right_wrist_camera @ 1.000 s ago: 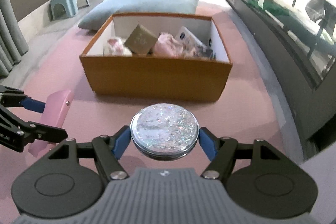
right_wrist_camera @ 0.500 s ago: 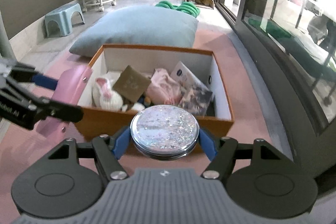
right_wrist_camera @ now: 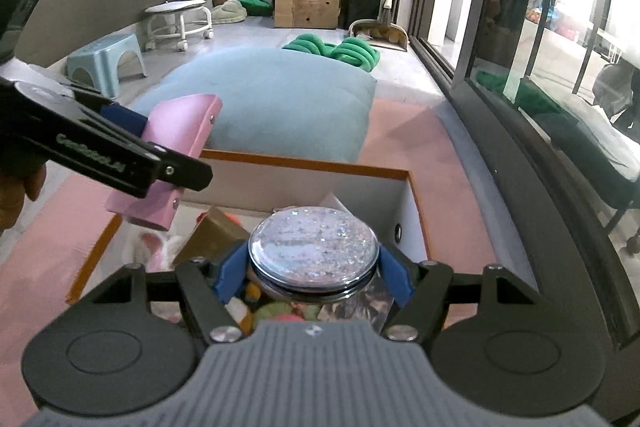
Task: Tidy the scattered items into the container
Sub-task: 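Lift and carry the card holder and tin over the box with both tools, then open the left tool to drop the card holder while the right tool releases the tin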
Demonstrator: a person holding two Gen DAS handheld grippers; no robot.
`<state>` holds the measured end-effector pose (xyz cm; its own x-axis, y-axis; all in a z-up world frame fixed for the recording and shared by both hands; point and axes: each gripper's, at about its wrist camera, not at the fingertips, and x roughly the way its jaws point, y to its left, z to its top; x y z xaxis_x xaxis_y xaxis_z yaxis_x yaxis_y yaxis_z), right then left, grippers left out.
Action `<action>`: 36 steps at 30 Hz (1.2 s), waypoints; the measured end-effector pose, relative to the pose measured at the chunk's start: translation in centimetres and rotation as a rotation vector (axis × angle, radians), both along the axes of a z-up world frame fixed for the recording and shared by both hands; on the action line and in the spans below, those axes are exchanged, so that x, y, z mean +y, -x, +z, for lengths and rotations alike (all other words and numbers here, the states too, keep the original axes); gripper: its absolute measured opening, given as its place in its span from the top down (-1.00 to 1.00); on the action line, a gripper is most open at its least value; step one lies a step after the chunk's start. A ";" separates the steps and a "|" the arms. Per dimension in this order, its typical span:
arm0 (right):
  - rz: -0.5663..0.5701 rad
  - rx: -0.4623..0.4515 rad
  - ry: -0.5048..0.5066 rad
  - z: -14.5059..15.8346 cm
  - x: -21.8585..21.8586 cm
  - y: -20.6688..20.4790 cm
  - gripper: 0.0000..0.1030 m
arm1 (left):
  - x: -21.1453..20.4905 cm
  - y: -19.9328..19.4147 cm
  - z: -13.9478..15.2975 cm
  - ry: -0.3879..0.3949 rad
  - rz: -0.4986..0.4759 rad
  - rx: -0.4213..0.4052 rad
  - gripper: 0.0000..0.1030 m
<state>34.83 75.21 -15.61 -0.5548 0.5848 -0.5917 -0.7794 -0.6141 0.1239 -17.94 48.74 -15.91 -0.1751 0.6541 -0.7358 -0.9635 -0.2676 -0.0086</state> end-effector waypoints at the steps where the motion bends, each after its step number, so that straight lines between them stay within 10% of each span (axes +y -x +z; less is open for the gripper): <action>1: 0.001 -0.004 0.001 -0.2 0.2 0.3 -0.41 | 0.3 0.3 -0.6 0.012 0.010 0.001 -0.96; 36: 0.036 -0.179 0.133 -6.8 1.9 5.0 -0.43 | 1.1 2.3 -4.9 0.123 0.142 0.024 -0.90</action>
